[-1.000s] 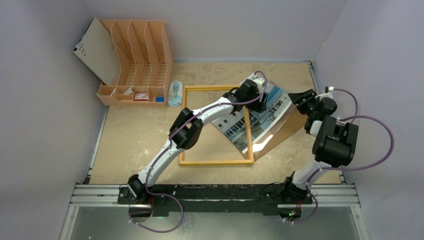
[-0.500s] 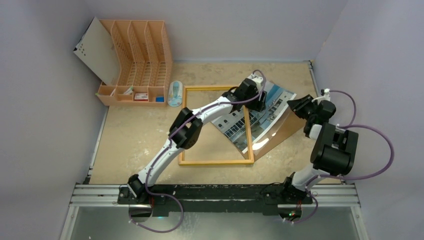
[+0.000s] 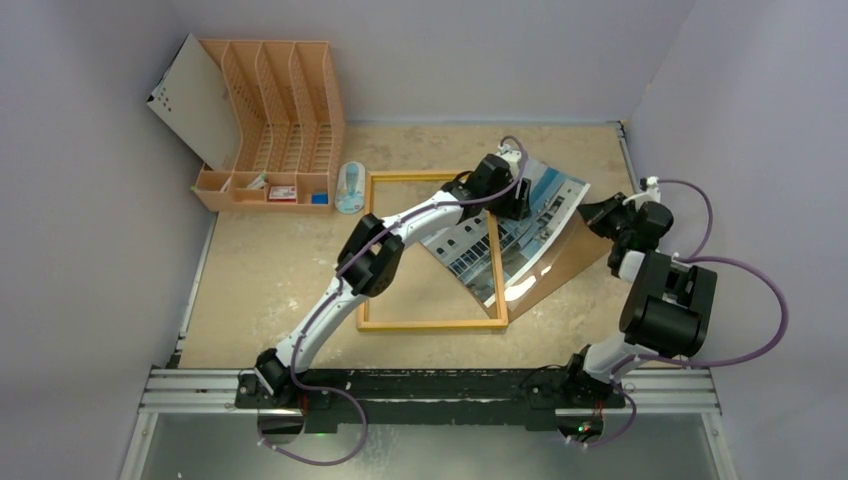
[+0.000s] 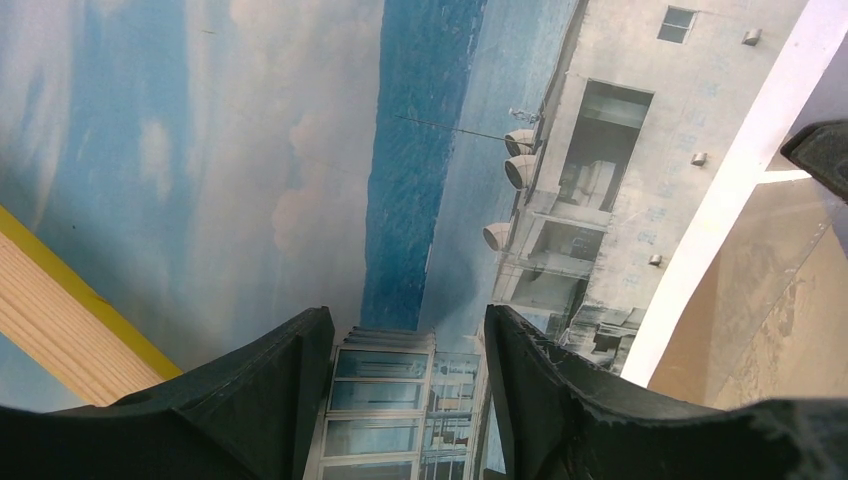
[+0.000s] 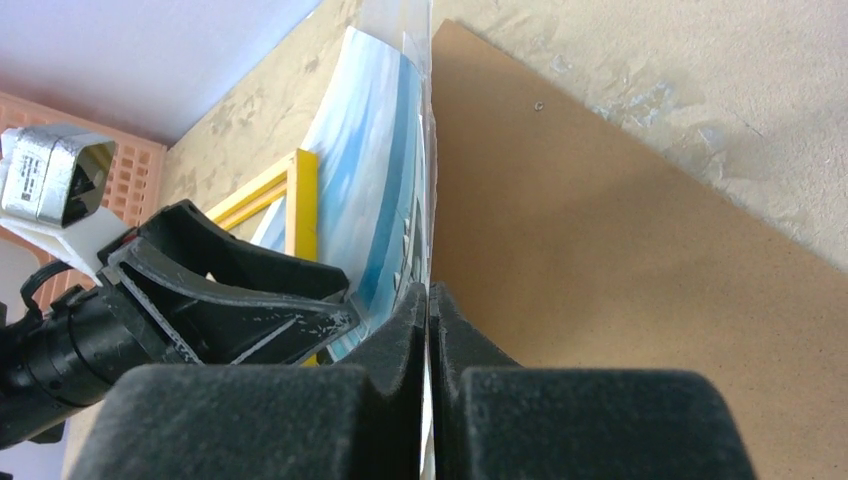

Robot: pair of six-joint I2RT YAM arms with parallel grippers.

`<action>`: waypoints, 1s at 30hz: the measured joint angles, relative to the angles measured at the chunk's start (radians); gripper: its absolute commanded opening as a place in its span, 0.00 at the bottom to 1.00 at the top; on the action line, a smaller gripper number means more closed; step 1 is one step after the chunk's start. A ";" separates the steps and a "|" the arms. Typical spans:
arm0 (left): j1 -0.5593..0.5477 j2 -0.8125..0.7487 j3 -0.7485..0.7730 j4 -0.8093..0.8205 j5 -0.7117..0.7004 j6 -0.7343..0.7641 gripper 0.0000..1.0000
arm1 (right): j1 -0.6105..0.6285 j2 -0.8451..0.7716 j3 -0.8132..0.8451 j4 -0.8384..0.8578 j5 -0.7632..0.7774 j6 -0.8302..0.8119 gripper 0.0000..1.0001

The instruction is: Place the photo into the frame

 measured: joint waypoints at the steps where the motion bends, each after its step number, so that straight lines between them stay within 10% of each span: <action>1: 0.000 0.000 0.000 0.000 0.002 -0.003 0.63 | 0.000 0.000 0.002 -0.005 0.003 -0.003 0.00; 11: 0.023 -0.052 -0.041 -0.008 0.092 -0.005 0.80 | 0.014 -0.084 0.097 -0.208 0.047 -0.031 0.00; 30: 0.097 -0.299 -0.189 -0.195 0.092 0.026 0.81 | 0.014 -0.285 0.452 -0.589 0.300 -0.245 0.00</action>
